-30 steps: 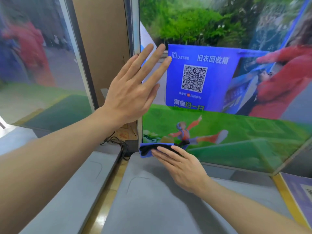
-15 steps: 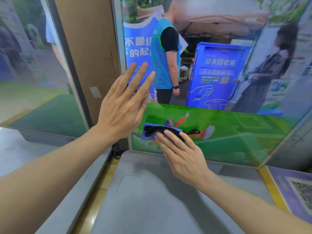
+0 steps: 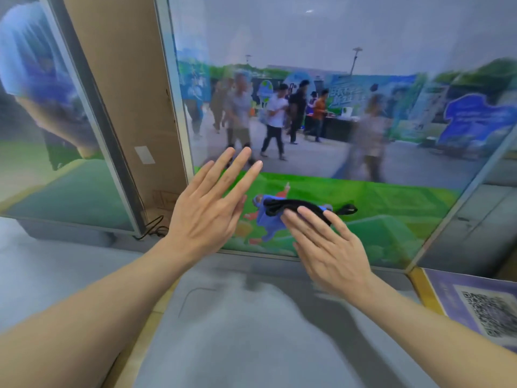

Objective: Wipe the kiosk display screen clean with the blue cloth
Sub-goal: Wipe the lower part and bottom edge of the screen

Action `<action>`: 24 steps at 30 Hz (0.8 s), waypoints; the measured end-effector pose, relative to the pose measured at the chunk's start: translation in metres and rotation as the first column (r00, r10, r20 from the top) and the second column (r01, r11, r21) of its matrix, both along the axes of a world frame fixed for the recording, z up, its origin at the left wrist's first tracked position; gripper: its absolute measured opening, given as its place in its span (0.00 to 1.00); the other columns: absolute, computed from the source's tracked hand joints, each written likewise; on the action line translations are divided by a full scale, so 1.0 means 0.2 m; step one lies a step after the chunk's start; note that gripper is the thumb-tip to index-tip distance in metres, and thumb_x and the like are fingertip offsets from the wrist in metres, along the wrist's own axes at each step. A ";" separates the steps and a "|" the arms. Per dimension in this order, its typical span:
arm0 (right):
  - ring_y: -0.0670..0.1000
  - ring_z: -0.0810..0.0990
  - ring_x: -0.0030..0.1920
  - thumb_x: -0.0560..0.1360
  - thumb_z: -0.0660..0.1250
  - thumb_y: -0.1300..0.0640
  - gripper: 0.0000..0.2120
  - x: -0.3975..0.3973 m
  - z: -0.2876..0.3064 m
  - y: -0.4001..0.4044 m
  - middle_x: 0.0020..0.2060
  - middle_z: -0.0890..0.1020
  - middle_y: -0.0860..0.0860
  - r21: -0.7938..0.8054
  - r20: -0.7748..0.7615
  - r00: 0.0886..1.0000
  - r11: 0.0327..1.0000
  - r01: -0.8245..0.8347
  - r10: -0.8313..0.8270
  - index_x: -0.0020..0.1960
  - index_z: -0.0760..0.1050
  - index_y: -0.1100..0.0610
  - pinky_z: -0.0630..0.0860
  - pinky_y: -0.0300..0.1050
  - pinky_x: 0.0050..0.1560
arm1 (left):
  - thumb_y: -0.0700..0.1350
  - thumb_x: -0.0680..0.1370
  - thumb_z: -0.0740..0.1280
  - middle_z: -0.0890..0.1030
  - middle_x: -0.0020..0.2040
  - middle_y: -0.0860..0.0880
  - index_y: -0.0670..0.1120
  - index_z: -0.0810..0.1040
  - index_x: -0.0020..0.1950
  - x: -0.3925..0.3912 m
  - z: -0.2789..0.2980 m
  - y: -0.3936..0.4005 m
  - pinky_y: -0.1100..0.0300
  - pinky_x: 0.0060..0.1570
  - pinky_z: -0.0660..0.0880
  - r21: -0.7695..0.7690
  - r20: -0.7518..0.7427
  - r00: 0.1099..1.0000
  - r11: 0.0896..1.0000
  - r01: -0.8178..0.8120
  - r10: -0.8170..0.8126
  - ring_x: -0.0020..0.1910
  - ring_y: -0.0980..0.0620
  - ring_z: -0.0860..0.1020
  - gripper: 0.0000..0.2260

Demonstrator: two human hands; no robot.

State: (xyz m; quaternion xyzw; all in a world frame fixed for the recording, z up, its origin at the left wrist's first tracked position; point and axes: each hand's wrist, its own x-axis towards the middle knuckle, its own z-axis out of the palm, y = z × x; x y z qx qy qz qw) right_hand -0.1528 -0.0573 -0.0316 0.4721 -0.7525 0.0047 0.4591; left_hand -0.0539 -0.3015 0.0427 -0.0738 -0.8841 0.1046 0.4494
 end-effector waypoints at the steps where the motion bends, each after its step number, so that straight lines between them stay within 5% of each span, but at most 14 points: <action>1: 0.48 0.58 0.78 0.80 0.64 0.56 0.29 0.00 0.02 0.01 0.79 0.60 0.46 -0.033 -0.008 1.000 0.999 0.013 -0.013 0.79 0.60 0.55 0.50 0.51 0.78 | 0.45 0.83 0.59 0.59 0.79 0.47 0.48 0.60 0.79 -0.01 -0.01 0.01 0.47 0.74 0.63 0.001 0.003 1.000 1.000 -0.004 0.004 0.78 0.47 0.57 0.24; 15: 0.46 0.56 0.79 0.73 0.73 0.56 0.35 -0.04 -0.15 0.25 0.78 0.60 0.46 0.277 0.082 0.996 0.959 -0.059 0.037 0.77 0.64 0.56 0.51 0.49 0.79 | 0.47 0.83 0.58 0.55 0.80 0.45 0.46 0.58 0.80 -0.01 -0.04 0.06 0.49 0.75 0.58 -0.004 0.029 0.995 0.996 -0.092 0.093 0.79 0.45 0.54 0.25; 24: 0.48 0.57 0.78 0.82 0.61 0.54 0.27 -0.10 0.10 0.32 0.78 0.60 0.46 -0.040 -0.045 0.997 0.997 0.062 -0.063 0.79 0.61 0.54 0.52 0.51 0.78 | 0.45 0.80 0.61 0.56 0.80 0.47 0.47 0.59 0.80 -0.06 -0.04 0.20 0.48 0.75 0.58 -0.018 0.021 1.000 1.000 -0.014 0.015 0.79 0.46 0.54 0.28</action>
